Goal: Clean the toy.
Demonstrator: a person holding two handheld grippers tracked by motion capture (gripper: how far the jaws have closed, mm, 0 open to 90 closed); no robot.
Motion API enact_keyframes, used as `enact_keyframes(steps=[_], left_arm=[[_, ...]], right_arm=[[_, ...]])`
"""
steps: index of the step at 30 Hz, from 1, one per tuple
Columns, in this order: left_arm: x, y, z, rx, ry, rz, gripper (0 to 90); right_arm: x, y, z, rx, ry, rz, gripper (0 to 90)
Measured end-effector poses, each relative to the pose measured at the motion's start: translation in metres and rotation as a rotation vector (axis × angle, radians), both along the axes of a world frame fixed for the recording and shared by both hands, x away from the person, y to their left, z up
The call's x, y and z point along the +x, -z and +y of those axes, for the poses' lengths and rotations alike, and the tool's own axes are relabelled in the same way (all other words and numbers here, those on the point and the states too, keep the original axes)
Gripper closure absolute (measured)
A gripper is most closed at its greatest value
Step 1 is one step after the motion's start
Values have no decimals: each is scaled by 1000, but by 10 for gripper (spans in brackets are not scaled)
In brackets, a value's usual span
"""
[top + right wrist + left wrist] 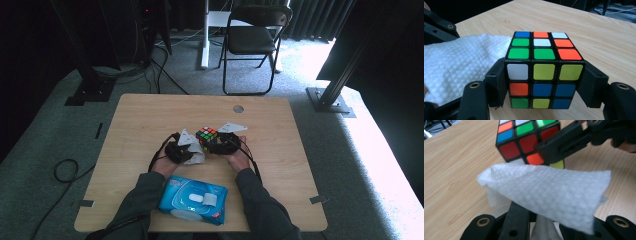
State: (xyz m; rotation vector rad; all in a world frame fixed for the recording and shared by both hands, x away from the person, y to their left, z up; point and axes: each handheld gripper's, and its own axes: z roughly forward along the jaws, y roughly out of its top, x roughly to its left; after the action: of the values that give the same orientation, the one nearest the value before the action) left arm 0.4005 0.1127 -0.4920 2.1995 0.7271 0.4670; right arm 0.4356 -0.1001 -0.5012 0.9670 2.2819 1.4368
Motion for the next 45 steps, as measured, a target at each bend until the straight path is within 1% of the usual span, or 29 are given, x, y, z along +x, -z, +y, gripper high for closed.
enact_keyframes(steps=[3,5,11,13,21,24,26,33,38,41,45], left_arm=[[1,2,1,5,-4,5,827],[2,4,2,1,-8,11,827],[5,8,5,-8,-17,29,822],[6,8,6,-11,-19,32,821],[9,10,7,-28,-25,40,822],[9,10,7,-35,-27,40,821],[9,11,7,-41,-32,40,819],[11,10,10,-71,-48,42,817],[11,9,11,-96,-55,43,816],[10,9,10,-109,-51,40,815],[7,7,8,-129,-19,22,816]], right_arm=[[0,-2,-1,13,0,-4,341],[0,-5,-2,23,-1,-6,341],[-1,-10,-2,31,-5,-15,341],[-1,-11,-2,39,-10,-16,341],[-3,-15,4,45,-20,-24,342],[-4,-17,7,59,-30,-23,342],[-5,-19,9,59,-38,-29,342],[-9,-23,17,64,-61,-39,342],[-9,-23,17,97,-65,-24,342],[-10,-25,18,113,-70,-20,342],[-9,-26,18,130,-71,-15,342]])
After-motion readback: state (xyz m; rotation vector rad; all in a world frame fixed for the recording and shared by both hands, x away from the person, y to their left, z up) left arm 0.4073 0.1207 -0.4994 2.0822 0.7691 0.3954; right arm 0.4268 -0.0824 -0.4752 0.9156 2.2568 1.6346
